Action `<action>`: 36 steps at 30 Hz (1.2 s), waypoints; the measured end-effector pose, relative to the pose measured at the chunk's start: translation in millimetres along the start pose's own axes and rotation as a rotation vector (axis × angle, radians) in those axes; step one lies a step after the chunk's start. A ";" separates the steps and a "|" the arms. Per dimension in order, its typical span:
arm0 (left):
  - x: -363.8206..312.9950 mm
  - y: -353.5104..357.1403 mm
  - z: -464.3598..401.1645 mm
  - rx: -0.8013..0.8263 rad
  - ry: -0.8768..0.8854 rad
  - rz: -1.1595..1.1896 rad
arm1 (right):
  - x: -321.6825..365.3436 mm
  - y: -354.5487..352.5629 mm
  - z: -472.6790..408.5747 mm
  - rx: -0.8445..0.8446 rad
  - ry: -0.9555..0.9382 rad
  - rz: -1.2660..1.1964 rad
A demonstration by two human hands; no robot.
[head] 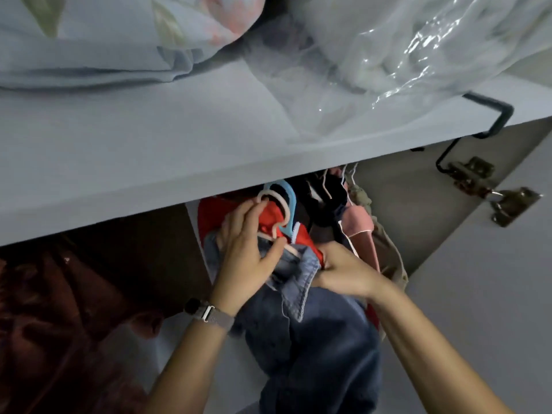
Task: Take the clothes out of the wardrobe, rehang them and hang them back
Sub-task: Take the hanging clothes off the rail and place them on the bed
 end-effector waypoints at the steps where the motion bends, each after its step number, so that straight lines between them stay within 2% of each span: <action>1: 3.1 5.2 -5.6 0.061 0.026 -0.070 | -4.0 3.7 4.4 0.005 -0.011 -0.005; 7: 5.6 31.4 -9.9 0.323 0.155 -0.159 | -13.8 6.1 26.2 -0.011 0.042 0.020; 11: -2.8 43.8 1.9 0.461 0.072 0.188 | -16.8 10.0 40.4 -0.019 0.096 0.047; 13: -6.5 51.0 3.7 0.456 0.074 0.280 | -20.3 15.5 47.2 -0.033 0.117 0.076; 16: -19.2 57.5 13.4 0.430 0.122 0.280 | -19.6 20.8 60.7 -0.056 0.133 0.098; 21: -48.9 55.6 37.2 0.529 0.090 0.418 | -27.6 20.7 92.4 -0.110 0.138 0.105; 26: -82.1 60.3 72.4 0.532 0.069 0.480 | -38.7 29.0 135.2 -0.176 0.161 0.068; 29: -104.4 69.2 100.8 0.592 0.106 0.492 | -41.9 28.7 172.1 -0.226 0.184 0.012; 33: -138.3 80.1 146.6 0.670 0.087 0.489 | -46.5 31.1 232.0 -0.194 0.236 -0.022; 36: -178.4 90.6 191.4 0.744 0.147 0.483 | -41.5 30.1 301.7 -0.167 0.277 -0.191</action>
Point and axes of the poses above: each hand's wrist, its own z-axis away from the middle knuckle, its own y-axis out of the palm, x = y × z, the point moved 3 cm from there along -z, towards the middle knuckle, and after that the axes turned 11 degrees about -y, right-handed, at the moved point
